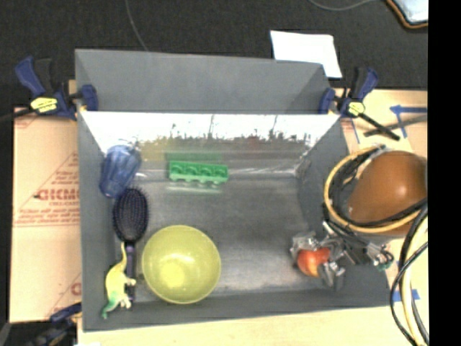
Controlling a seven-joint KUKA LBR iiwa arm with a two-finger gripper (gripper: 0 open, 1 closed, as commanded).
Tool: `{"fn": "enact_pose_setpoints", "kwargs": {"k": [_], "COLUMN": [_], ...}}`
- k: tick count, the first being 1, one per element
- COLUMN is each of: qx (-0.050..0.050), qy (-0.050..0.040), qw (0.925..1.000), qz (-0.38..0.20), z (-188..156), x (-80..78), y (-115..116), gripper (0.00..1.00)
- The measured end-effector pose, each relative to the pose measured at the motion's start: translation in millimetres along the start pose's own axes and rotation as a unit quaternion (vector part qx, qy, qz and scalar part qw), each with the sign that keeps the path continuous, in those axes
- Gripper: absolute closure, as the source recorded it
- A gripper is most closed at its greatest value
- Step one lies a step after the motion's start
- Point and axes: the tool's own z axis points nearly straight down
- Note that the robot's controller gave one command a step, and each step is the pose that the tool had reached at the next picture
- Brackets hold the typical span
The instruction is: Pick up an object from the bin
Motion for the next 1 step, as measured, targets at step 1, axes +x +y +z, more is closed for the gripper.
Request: {"fn": "enact_pose_setpoints", "kwargs": {"k": [1], "qx": [-0.001], "qy": [0.0008], "qw": [1.0000], "qz": [0.000], "z": [-6.5], "x": [0.1], "y": [0.5], "gripper": [1.00]}}
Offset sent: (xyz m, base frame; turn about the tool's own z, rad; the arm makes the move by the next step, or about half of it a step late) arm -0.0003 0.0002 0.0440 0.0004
